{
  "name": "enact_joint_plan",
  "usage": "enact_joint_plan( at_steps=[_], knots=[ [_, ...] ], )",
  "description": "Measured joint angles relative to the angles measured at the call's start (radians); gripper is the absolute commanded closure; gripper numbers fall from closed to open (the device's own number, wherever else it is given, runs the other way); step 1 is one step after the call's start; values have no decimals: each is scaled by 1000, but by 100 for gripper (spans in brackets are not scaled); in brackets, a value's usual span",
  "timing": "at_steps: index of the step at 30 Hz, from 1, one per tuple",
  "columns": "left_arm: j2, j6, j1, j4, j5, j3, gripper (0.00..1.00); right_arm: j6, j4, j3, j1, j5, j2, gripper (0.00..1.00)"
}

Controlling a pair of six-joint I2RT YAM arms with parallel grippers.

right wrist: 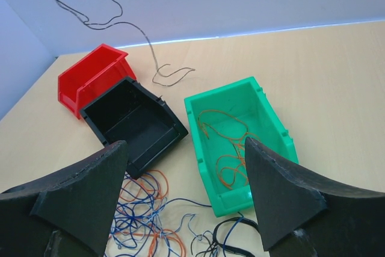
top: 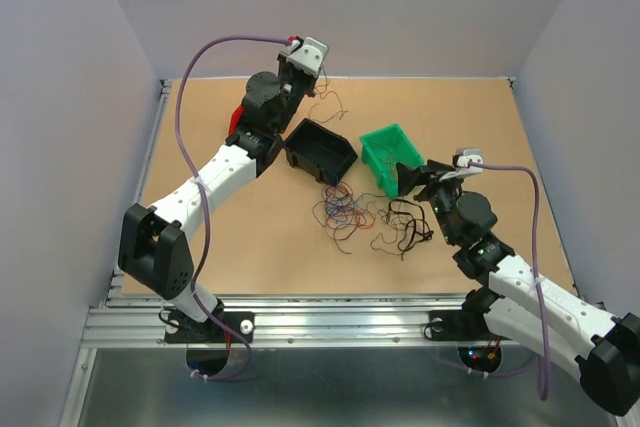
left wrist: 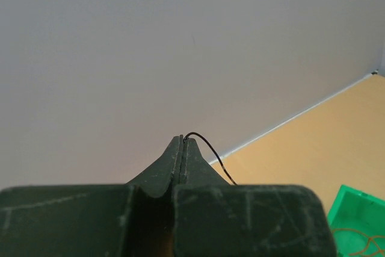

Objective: Untangle the cables

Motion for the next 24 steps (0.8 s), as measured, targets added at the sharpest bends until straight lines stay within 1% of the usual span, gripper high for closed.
enact_joint_plan(
  at_steps=[3,9,11,13,14,15,17,18,20,22,24],
  knots=[
    [-53,4,0,34,-6,-60,100,0,0,0,0,0,1,17],
    [-151,17,2,107,-40,-67,100,1,0,0,0,-4,15,17],
    [-158,26,2,114,-54,-30,100,1,0,0,0,-8,24,17],
    [-148,31,2,104,-67,43,100,1,0,0,0,-19,38,17],
    [-141,33,2,99,-71,79,100,-2,1,0,0,-42,48,13],
    [-134,33,2,89,-72,128,100,-5,3,1,0,-61,59,11],
    [-129,32,2,76,-70,179,100,-19,17,3,-1,-104,98,8],
    [-129,32,2,72,-66,207,100,-37,27,11,-2,-143,140,4],
    [-129,28,2,72,-55,230,100,-81,44,49,-4,-224,230,0],
    [-129,24,2,71,-43,238,100,-124,68,118,-4,-302,348,0],
    [-129,20,2,53,-34,238,100,-195,103,227,-4,-387,493,0]
  ],
)
